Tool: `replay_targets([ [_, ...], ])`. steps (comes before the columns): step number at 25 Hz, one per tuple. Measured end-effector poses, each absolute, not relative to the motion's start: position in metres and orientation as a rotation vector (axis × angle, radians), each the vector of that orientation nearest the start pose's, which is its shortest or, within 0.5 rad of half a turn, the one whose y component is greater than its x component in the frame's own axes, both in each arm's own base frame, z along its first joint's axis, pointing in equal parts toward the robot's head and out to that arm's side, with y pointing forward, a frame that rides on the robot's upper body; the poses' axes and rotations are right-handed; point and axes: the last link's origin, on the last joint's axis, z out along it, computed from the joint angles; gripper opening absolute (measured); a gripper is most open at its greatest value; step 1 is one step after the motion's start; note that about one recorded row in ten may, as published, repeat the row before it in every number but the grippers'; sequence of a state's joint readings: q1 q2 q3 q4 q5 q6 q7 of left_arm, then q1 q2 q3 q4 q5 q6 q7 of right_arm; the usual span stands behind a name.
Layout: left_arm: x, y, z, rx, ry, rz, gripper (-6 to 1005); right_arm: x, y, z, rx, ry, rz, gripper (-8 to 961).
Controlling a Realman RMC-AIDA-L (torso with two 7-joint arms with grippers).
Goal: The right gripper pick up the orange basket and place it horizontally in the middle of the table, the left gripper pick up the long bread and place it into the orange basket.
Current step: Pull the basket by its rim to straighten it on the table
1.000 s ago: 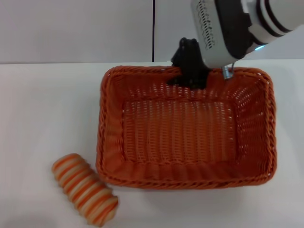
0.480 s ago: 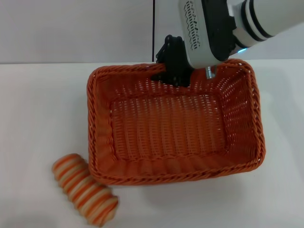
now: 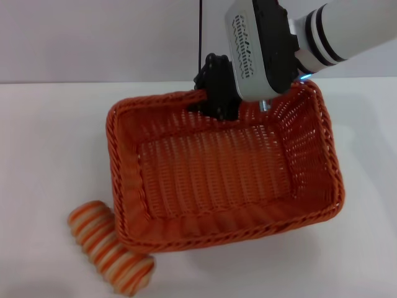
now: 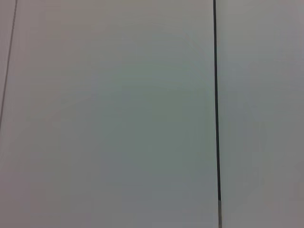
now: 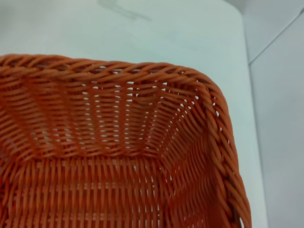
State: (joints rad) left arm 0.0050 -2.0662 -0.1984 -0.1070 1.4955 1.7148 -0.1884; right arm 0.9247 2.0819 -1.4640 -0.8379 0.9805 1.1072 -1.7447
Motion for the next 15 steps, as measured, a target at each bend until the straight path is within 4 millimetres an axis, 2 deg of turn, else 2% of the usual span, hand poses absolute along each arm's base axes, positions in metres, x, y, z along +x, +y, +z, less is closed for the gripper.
replay_targets([
  [8,-0.4024,0.1365,0.0441,-1.177,-0.504,-0.643,813,0.1,0.4128,-0.0785,-2.823,-0.606,-0.156,198],
  [11,-0.4023,0.1364,0.0439,-1.178,-0.505,-0.643,813,0.1011,0.4122,-0.0757,-2.809,-0.592,-0.133,408],
  [15,-0.4011,0.1386,0.043,-1.183,-0.503,-0.649,813,0.1015,0.4112,-0.0755,-2.811,-0.578,-0.114,454],
])
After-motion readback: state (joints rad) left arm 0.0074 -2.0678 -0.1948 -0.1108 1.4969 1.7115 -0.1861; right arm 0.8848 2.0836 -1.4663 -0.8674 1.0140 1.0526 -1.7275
